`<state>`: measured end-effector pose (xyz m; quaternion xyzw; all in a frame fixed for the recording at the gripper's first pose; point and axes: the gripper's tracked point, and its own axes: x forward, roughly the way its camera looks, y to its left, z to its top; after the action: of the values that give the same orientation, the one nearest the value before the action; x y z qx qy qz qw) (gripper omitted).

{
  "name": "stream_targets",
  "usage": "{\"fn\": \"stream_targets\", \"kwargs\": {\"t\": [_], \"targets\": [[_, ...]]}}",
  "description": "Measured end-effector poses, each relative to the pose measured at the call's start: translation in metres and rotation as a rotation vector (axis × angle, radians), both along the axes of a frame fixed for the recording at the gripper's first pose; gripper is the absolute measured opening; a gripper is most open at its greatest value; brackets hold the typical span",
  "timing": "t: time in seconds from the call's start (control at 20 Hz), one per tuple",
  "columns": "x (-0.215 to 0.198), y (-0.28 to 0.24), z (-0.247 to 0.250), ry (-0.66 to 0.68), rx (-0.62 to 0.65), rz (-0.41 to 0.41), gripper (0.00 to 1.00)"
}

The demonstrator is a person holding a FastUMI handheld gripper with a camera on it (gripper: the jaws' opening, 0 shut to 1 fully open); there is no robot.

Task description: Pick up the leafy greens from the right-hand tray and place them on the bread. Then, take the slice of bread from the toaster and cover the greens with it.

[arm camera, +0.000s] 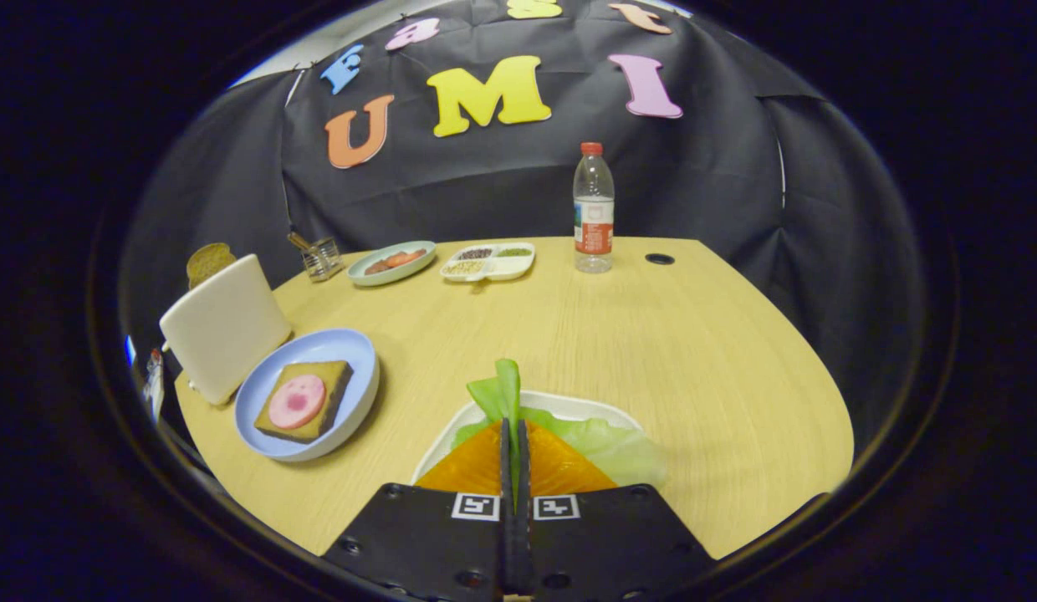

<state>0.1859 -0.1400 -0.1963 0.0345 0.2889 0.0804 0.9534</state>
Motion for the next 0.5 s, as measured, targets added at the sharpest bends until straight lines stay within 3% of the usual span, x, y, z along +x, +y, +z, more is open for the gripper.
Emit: {"fn": "stream_targets", "kwargs": {"t": [0.5], "targets": [[-0.016,0.036,0.079,-0.135,0.042,0.03,0.0]]}}
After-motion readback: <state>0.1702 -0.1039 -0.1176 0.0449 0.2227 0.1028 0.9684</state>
